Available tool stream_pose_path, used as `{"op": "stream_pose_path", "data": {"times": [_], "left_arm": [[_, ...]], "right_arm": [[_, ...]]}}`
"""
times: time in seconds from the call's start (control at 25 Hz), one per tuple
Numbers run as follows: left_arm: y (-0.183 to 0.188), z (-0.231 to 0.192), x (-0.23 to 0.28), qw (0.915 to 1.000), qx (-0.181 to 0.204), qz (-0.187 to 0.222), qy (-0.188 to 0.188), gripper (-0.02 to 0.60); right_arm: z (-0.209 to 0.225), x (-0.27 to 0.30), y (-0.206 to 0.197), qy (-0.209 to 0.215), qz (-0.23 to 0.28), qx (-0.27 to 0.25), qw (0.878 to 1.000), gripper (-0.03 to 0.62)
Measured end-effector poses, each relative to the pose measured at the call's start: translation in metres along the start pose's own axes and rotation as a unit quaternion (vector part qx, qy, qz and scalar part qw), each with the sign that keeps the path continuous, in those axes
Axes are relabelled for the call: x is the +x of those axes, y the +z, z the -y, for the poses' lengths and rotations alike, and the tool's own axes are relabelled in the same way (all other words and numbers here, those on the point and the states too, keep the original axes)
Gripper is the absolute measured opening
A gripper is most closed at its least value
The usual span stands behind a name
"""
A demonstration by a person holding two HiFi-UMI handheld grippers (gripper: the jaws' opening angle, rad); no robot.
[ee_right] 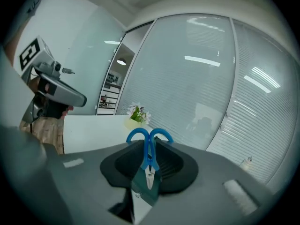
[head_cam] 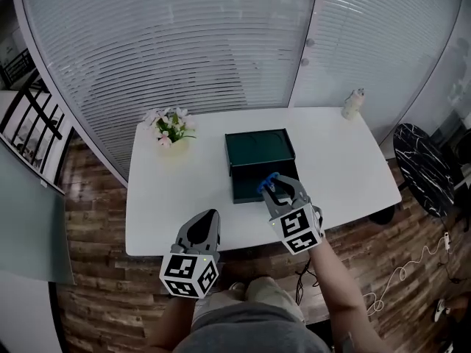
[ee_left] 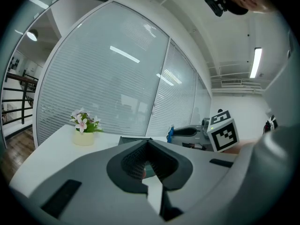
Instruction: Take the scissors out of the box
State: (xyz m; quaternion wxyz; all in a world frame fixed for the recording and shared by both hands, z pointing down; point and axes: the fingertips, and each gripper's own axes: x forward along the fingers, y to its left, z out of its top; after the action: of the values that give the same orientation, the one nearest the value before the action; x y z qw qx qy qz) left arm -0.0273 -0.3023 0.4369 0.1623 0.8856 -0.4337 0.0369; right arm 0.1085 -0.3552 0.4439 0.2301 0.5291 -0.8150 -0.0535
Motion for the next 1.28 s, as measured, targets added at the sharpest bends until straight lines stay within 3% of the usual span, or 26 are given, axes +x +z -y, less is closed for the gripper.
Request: {"op": "stream_pose_path", "data": {"times": [0.24, 0.48, 0.88, 1.28], "left_arm": [[-0.002, 0.024, -0.008, 0.9999, -0.001, 0.011, -0.003, 0.006], [-0.010, 0.064, -0.034, 0.9997, -0.003, 0.023, 0.004, 0.006], [-0.037, 0.128, -0.097, 0.9992, 0.009, 0.036, 0.018, 0.006], [-0.055, 0.160, -0.158, 0.9985, 0.018, 0.040, 0.033, 0.006]], "right_arm": [[-0.006, -0.057, 0.025, -0.023, 0.049, 0.047, 0.997, 0.091], [-0.026, -0.119, 0.022, -0.028, 0.066, 0.092, 0.993, 0.091], [-0.069, -0.213, 0.001, -0.022, 0.078, 0.121, 0.989, 0.091], [-0.097, -0.288, -0.012, -0.035, 0.085, 0.130, 0.987, 0.091]]}}
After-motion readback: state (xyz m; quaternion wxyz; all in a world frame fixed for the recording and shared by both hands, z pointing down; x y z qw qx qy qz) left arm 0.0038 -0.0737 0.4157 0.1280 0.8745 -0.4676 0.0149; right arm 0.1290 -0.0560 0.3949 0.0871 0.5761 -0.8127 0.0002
